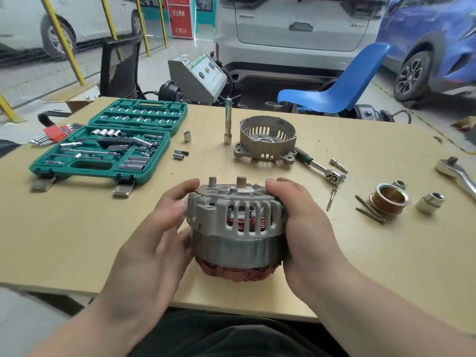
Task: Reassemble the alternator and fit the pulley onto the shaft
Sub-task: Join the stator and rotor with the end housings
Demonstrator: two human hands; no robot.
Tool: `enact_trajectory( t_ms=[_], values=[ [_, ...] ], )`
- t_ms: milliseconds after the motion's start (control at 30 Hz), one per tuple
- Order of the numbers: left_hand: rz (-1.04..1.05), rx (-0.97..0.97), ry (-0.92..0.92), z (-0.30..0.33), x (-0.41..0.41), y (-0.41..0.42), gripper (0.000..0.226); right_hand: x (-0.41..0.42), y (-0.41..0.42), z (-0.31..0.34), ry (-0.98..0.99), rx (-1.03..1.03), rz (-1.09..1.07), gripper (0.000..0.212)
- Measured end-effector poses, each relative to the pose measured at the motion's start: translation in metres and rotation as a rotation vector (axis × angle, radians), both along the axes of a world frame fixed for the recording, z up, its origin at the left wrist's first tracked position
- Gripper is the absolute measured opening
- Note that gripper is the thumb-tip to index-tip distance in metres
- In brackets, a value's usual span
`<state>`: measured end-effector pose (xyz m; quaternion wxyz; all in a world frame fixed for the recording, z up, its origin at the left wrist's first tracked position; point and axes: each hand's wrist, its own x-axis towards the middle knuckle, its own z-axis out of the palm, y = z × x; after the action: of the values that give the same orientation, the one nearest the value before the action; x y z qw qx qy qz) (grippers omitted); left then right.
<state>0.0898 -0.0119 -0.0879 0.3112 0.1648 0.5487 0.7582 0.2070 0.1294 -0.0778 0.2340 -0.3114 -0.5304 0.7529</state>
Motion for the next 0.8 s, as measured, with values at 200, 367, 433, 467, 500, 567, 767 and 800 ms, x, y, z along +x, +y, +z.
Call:
enact_trajectory(
  t_ms=[200,367,433,467,500,567,767,800],
  values=[
    [0.054,-0.022,-0.057,-0.001,0.033,0.018,0.052,-0.002,-0.004,-0.004,0.044,-0.006,-0.05,0.058],
    [0.139,0.076,-0.108,-0.005,0.04,0.026,0.041,0.001,-0.005,-0.012,0.153,-0.042,-0.075,0.051],
    [0.204,0.153,-0.129,-0.011,0.04,0.028,0.04,0.001,-0.007,-0.014,0.215,-0.022,-0.081,0.05],
    [0.226,0.205,-0.13,-0.011,0.039,0.029,0.047,0.0,-0.006,-0.015,0.245,-0.005,-0.077,0.05],
    [0.248,0.256,-0.123,-0.011,0.038,0.03,0.055,-0.003,-0.006,-0.015,0.272,0.012,-0.069,0.052],
    [0.269,0.339,-0.09,-0.012,0.029,0.034,0.063,-0.01,-0.001,-0.015,0.325,0.064,-0.053,0.054],
    [0.224,0.383,0.006,-0.012,-0.007,0.055,0.045,-0.042,0.026,-0.019,0.409,0.177,-0.051,0.058],
    [0.215,0.378,0.013,-0.013,-0.013,0.058,0.043,-0.047,0.029,-0.02,0.411,0.187,-0.053,0.059]
  ],
)
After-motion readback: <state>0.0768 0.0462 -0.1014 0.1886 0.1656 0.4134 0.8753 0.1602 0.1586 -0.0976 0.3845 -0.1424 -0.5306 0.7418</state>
